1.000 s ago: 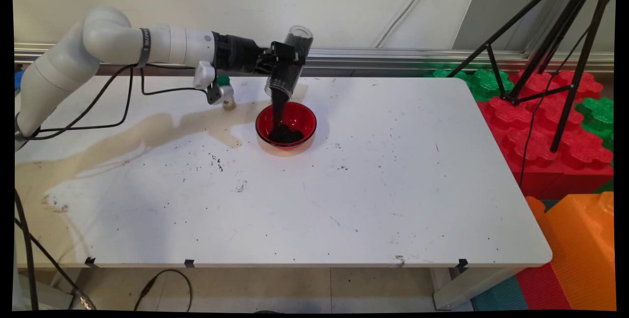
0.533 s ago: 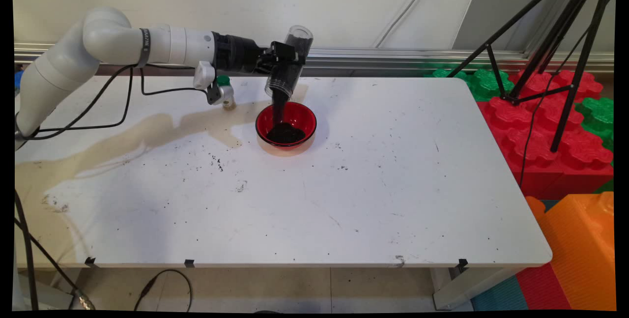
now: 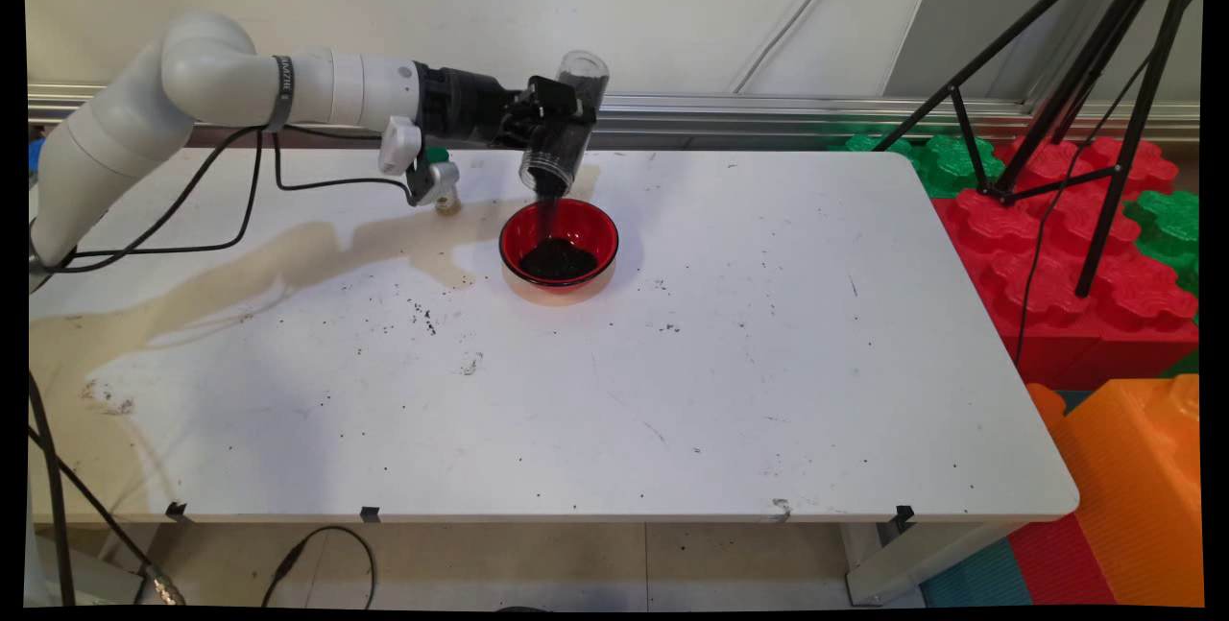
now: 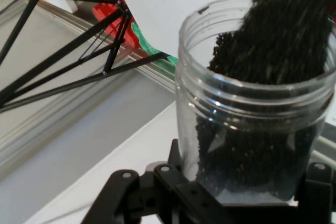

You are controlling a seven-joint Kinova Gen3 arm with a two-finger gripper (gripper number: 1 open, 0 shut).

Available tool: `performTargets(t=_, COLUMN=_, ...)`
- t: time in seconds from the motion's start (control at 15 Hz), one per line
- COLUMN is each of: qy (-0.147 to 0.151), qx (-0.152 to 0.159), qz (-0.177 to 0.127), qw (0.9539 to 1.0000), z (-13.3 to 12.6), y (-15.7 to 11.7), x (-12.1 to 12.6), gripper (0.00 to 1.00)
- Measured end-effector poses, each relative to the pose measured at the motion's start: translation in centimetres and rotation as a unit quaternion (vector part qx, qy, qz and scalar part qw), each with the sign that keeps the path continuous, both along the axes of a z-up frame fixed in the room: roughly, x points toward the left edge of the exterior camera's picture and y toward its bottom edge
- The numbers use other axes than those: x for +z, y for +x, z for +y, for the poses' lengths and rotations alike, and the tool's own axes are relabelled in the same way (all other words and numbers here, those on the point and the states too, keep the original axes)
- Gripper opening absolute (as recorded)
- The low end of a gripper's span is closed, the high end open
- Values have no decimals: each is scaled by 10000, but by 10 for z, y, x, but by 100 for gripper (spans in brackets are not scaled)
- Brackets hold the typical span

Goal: Pour the black seasoning powder in the red bowl

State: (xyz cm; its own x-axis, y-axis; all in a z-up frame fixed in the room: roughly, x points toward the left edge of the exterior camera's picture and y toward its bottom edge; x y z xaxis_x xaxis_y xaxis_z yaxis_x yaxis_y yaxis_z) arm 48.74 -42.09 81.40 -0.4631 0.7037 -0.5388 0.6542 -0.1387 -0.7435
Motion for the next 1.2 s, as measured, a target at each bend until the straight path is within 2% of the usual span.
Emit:
performTargets(t=0.4, qy=474, qx=322, qz=533, qw=9969, z=0, y=1, x=0, gripper=0)
performTargets(t=0.6, qy=724, qx=508, qz=844, qw=9925, z=-1, y=3, x=2, gripper=0)
performTargets(t=0.73, qy=926, qx=648, qz=1096, qw=9875, z=-1, y=3, x=4, gripper=0)
performTargets(t=1.0, qy=1413, qx=905, qz=1664, qw=9717, z=0, y=3, x=10, gripper=0)
performTargets(t=1.2, qy=1833, qx=1101, qz=2143, qw=9531, z=2, y=3, x=16, gripper=0)
